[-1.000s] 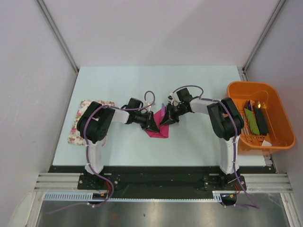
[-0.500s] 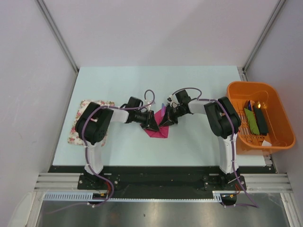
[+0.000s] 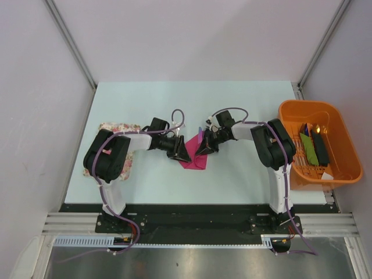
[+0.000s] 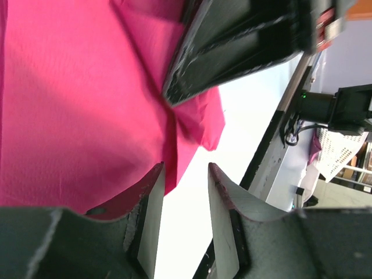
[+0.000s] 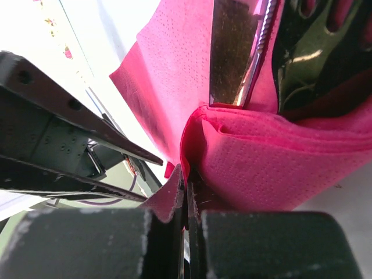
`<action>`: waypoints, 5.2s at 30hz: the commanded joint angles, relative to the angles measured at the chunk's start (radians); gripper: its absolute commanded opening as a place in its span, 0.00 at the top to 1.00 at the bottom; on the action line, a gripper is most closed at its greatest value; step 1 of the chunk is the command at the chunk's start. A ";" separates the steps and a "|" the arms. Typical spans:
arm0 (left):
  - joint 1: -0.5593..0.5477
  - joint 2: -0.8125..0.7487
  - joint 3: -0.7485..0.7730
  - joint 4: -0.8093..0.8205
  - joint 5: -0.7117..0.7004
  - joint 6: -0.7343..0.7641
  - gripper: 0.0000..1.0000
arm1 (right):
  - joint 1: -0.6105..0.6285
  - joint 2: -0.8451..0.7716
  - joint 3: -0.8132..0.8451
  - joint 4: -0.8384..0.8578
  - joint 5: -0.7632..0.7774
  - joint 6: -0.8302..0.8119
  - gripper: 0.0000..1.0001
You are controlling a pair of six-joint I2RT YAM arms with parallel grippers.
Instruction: Place the utensils on the paper napkin and roll it up
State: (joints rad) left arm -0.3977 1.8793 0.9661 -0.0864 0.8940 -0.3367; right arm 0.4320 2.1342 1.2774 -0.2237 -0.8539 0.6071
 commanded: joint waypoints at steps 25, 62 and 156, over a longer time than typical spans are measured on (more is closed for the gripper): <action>-0.058 0.078 0.046 0.033 -0.046 -0.007 0.91 | 0.016 0.007 0.010 0.084 -0.027 0.048 1.00; 0.080 -0.108 -0.141 0.542 -0.020 -0.392 0.64 | 0.021 0.024 0.002 0.084 -0.030 0.025 0.61; -0.092 0.030 -0.029 0.283 -0.153 -0.220 0.81 | 0.099 0.035 0.157 -0.304 0.420 -0.408 1.00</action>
State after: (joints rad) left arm -0.4999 1.8717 0.9668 0.1352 0.7612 -0.5236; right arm 0.5362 2.1296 1.4815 -0.4572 -0.4683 0.2481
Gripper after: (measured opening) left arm 0.207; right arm 0.009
